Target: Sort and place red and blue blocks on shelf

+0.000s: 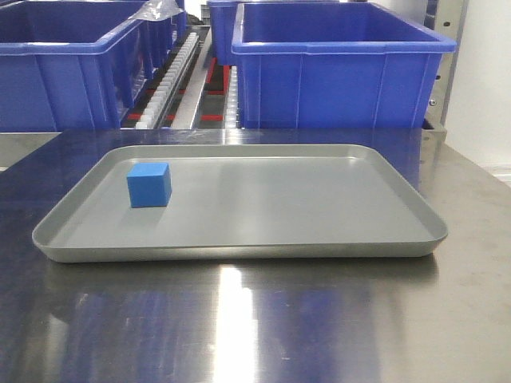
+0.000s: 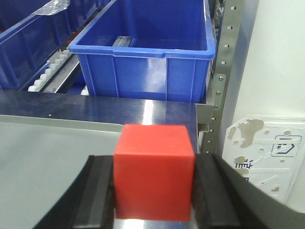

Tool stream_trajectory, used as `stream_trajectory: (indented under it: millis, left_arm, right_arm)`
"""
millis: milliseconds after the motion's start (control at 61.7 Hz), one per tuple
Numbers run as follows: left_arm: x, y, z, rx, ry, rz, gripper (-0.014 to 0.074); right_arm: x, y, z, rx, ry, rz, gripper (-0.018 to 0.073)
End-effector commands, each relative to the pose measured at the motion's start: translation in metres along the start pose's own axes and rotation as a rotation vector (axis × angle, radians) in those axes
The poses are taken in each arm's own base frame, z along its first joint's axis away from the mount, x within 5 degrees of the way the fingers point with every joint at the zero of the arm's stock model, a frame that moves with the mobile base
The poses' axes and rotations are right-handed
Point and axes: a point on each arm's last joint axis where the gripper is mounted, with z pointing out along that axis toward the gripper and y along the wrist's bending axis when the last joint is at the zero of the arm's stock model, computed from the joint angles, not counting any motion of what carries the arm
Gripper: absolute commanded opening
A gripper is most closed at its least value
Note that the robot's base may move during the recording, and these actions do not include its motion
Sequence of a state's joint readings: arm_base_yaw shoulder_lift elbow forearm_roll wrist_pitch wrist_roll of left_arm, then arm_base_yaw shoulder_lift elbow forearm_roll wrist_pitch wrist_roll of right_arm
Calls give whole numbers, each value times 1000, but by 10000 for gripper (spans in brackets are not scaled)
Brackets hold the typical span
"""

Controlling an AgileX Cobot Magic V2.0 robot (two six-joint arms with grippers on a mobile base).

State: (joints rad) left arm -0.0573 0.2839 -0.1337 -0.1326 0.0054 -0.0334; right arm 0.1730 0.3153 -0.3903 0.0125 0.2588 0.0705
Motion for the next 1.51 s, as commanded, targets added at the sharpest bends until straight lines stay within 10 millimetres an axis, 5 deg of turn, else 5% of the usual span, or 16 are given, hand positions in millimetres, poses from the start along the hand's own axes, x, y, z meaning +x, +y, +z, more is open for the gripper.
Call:
stream_trajectory:
  millis: [0, 211, 437, 518, 664, 826, 1231, 1491]
  left_arm:
    - [-29, -4, 15, 1, -26, -150, 125]
    - [-43, -20, 67, 9, 265, -199, 125]
    - [-42, -66, 122, 114, 604, -89, 148]
    - [-42, -86, 142, 146, 675, -42, 231]
    - [-36, -119, 180, 149, 797, -41, 507]
    - [-31, -143, 212, 99, 932, -18, 543]
    - [-40, -174, 262, -46, 1131, -48, 543]
    - [-31, -184, 274, -105, 1210, -20, 543]
  right_arm:
    - [-17, 1, -2, 1, -112, -19, 377]
    - [-17, 1, -2, 1, -112, -19, 377]
    - [-17, 1, -2, 1, -112, -19, 377]
    - [-17, 1, -2, 1, -112, -19, 377]
    - [-17, 1, -2, 1, -112, -19, 377]
    - [-17, 1, -2, 1, -112, -19, 377]
    - [-17, 1, -2, 1, -112, -19, 377]
    - [-17, 1, -2, 1, -112, -19, 377]
